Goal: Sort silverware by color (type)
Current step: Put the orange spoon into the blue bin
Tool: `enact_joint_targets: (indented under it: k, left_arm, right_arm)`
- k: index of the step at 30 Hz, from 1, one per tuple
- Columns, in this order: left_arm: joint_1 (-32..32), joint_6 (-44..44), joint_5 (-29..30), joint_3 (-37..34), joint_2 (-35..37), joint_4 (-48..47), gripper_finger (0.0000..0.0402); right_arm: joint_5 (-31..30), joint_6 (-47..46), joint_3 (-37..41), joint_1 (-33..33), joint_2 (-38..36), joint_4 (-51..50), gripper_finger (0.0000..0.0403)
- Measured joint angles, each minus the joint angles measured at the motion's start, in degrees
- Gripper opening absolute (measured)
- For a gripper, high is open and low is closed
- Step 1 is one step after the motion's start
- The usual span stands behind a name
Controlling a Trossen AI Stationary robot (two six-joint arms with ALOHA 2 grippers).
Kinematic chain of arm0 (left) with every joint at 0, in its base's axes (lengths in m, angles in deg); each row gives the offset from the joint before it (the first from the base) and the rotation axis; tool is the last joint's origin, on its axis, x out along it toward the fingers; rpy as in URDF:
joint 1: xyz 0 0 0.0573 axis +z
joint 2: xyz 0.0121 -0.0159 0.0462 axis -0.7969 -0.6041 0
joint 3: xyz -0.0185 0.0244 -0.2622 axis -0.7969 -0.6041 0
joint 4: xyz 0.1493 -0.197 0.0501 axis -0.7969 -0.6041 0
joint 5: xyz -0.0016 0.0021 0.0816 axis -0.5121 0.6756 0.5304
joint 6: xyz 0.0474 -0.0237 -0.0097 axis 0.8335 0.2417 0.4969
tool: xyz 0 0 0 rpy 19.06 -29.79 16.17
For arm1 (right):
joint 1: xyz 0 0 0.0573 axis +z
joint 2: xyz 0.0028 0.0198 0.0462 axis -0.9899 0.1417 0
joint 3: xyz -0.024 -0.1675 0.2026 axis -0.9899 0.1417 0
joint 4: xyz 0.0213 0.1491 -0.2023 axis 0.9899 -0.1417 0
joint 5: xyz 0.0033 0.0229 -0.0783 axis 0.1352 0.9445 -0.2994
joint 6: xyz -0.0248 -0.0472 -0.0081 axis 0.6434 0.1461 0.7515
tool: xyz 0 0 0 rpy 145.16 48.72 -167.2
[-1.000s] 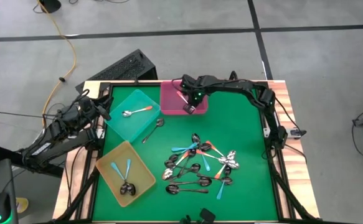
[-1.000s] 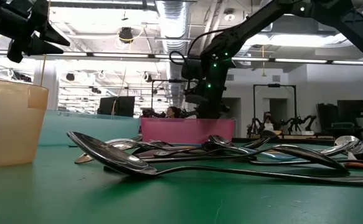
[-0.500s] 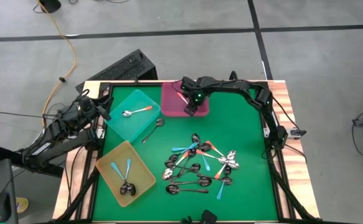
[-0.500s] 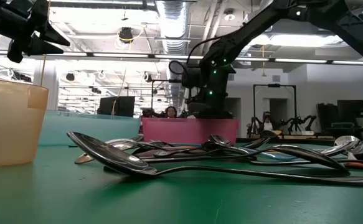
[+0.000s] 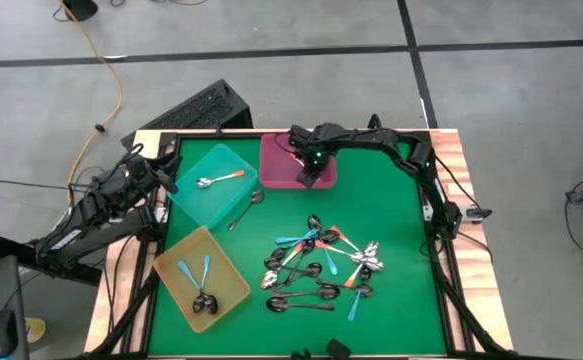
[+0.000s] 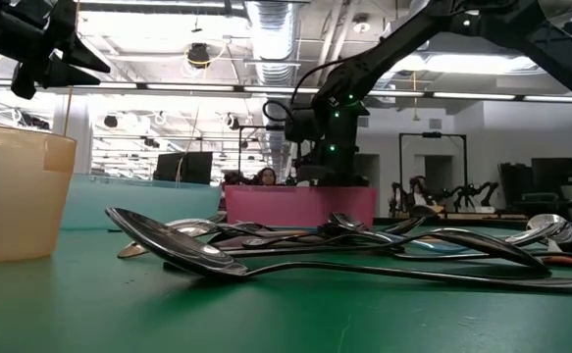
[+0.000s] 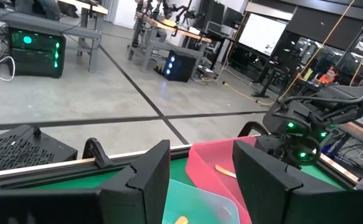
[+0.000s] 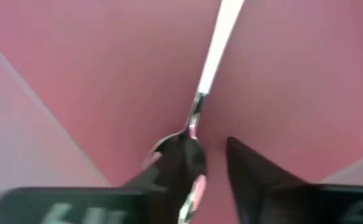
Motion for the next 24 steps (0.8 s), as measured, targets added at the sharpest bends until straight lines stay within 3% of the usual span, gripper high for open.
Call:
enact_joint_targets:
  k: [3,5,11,24]
  left_arm:
    - [0.0,-0.02,0.0,0.0,0.0,0.0,0.0158]
    - [0.0,-0.01,0.0,0.0,-0.02,-0.02,0.0158]
    - [0.0,-0.02,0.0,0.0,-0.02,-0.02,0.0158]
    - [0.0,-0.02,-0.02,0.0,-0.02,-0.02,0.0158]
  right_arm:
    - [-0.2,0.02,0.04,-0.1,0.03,0.18,0.0028]
    - [-0.27,0.0,0.04,-0.1,0.06,0.42,0.0011]
    - [0.05,0.18,-3.73,-0.05,0.55,-2.23,0.0004]
    - [0.82,1.27,-20.56,0.0,0.5,-6.9,0.0004]
